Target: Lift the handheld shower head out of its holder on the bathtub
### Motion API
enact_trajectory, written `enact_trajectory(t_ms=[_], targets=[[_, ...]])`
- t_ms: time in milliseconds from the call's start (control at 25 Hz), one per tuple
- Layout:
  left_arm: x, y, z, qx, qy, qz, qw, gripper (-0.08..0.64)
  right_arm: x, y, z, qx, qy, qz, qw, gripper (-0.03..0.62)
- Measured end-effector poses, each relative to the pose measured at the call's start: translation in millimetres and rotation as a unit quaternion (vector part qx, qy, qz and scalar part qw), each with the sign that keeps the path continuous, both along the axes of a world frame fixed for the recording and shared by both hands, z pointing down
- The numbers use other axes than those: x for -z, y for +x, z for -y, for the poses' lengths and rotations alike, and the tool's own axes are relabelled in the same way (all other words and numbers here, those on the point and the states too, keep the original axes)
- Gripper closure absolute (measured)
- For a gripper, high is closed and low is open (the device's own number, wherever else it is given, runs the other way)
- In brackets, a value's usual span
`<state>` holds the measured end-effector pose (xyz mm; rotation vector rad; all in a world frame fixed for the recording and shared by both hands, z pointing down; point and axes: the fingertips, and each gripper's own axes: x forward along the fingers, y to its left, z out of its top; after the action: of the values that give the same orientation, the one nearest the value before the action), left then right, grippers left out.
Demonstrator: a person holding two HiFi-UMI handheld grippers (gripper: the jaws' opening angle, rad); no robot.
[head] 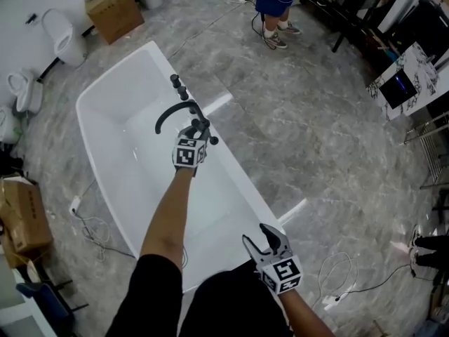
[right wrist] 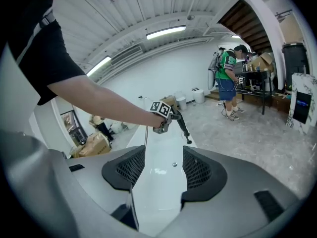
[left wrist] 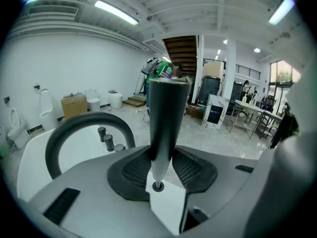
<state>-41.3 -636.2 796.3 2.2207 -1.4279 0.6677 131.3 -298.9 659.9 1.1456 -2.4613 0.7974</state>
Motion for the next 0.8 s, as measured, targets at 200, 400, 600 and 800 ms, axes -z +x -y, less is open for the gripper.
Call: enact_trajectory(t_ms=[200, 400, 600, 800], targets=[[42, -6, -5, -0.008, 0.013, 0.007, 0.9999, 0.434, 31, -11, -3, 0.000, 0.022, 0.009, 1.000, 0.383], [83, -2, -16, -0.019, 0.027, 0.012, 0.9994, 0.434, 58, -14, -7, -0.006, 0.036, 0.018, 0.999, 0.383], [116, -2, -24, -0.018, 0.041, 0.014, 0.9989, 0.434, 77, -9, -18, -0.005, 0.053, 0.012, 0.998, 0.383], [155, -6, -25, -0.021, 0.062, 0.013, 0.9978, 0.434, 92, -9, -24, -0.009, 0.067, 0.008, 0.998, 0.383]])
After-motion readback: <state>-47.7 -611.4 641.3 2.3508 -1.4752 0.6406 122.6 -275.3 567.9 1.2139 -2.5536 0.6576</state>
